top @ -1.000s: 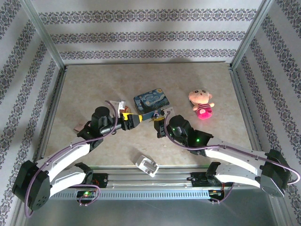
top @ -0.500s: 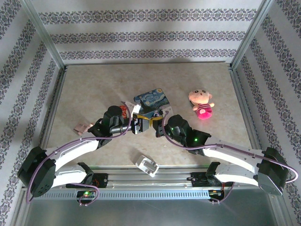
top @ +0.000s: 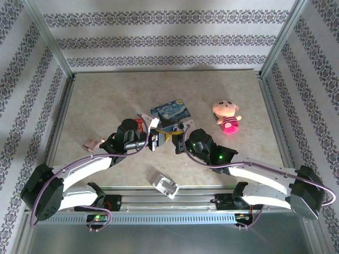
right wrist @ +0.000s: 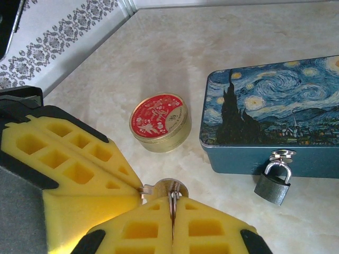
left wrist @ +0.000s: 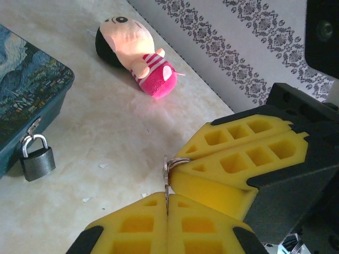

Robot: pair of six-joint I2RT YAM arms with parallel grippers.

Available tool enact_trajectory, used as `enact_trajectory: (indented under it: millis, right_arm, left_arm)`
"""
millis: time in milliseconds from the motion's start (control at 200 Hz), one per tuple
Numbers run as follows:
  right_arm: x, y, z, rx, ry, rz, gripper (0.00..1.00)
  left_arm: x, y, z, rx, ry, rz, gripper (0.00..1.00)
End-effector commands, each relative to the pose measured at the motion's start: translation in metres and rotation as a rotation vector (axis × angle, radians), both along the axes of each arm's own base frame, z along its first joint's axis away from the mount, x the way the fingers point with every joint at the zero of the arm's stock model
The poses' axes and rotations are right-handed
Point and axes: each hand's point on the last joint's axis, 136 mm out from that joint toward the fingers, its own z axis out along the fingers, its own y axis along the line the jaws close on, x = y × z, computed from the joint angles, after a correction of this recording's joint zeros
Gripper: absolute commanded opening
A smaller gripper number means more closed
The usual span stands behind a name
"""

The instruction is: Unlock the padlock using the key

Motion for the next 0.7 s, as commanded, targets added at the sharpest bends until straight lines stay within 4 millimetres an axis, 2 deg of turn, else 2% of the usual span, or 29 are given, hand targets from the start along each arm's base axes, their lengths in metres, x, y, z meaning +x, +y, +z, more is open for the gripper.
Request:
enact_trajectory:
  millis: [0,120,320,485,695]
  right_arm:
    - [-0.006,0.001,0.007,0.036,-0.003,0.024,0.12]
    - [-0.007,-0.010,0.015,0.094,0.025,0.032,0.28]
    - [-0.004,-0.033,0.045,0.257,0.140,0.026,0.45]
    - [-0.005,-0.039,0.064,0.375,0.332,0.065,0.46]
    - [-0.006,-0.026,0.059,0.492,0.601,0.092,0.37]
  left_arm:
    - [-0.008,0.000,0.026,0.026,-0.192,-0.055,0.00]
    - [-0.017,0.012,0.028,0.129,-0.406,-0.095,0.00]
    - [-0.030,0.024,0.025,0.306,-0.832,-0.194,0.00]
    - [-0.035,0.026,0.026,0.390,-1.135,-0.227,0.00]
    - [-0.025,0.019,0.027,0.469,-1.252,-0.270,0.00]
